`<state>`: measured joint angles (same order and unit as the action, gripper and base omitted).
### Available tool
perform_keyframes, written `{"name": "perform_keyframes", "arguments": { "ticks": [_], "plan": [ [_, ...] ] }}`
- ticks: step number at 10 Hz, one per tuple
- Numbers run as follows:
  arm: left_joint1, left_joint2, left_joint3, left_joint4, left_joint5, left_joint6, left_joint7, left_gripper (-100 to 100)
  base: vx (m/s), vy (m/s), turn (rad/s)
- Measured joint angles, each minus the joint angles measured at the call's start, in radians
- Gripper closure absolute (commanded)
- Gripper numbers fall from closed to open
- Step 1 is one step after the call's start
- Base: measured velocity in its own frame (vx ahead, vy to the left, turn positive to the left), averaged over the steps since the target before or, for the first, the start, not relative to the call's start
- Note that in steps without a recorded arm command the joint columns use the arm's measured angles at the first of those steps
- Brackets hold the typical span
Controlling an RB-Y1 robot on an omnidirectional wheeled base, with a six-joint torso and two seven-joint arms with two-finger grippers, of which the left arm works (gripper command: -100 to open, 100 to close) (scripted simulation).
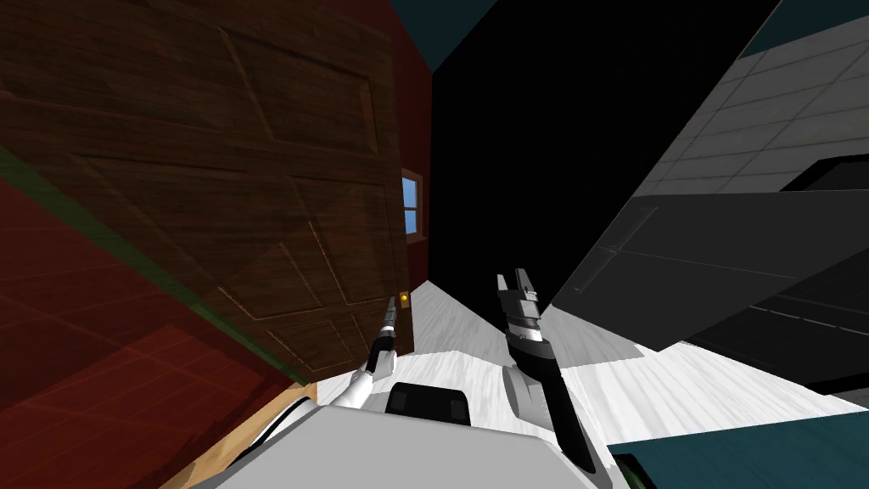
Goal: Push the door open
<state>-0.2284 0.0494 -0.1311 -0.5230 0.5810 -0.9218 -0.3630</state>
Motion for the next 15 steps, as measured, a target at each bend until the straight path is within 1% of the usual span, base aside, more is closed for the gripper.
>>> {"name": "perform_keyframes", "arguments": {
  "ticks": [1, 3, 5, 6, 7, 8, 9, 10, 11, 13, 15],
  "plan": [
    [-0.001, -0.001, -0.016, 0.002, 0.027, -0.009, -0.014, -100, -0.096, 0.006, -0.028],
    [0.005, -0.009, -0.05, -0.008, 0.084, -0.024, -0.049, -100, -0.083, 0.006, -0.029],
    [0.017, -0.024, -0.082, -0.033, 0.139, -0.031, -0.087, -100, -0.083, -0.001, -0.026],
    [0.029, -0.034, -0.097, -0.055, 0.166, -0.032, -0.11, -100, -0.058, -0.016, -0.008],
    [0.021, -0.039, -0.104, -0.043, 0.178, -0.038, -0.117, -100, -0.089, -0.049, -0.023],
    [0.011, -0.053, -0.119, -0.026, 0.204, -0.052, -0.123, -100, -0.104, -0.075, -0.027],
    [0.018, -0.065, -0.133, -0.04, 0.228, -0.057, -0.14, -100, -0.098, -0.097, -0.018],
    [0.012, -0.08, -0.144, -0.034, 0.25, -0.062, -0.152, -100, -0.043, -0.047, 0.0],
    [0.011, -0.082, -0.145, -0.032, 0.252, -0.063, -0.154, -100, 0.084, 0.059, -0.021],
    [0.011, -0.051, -0.143, -0.032, 0.252, -0.063, -0.151, -100, 0.175, 0.106, -0.021],
    [0.006, -0.026, -0.14, -0.02, 0.252, -0.068, -0.142, -100, 0.257, 0.08, -0.03]
  ]
}}
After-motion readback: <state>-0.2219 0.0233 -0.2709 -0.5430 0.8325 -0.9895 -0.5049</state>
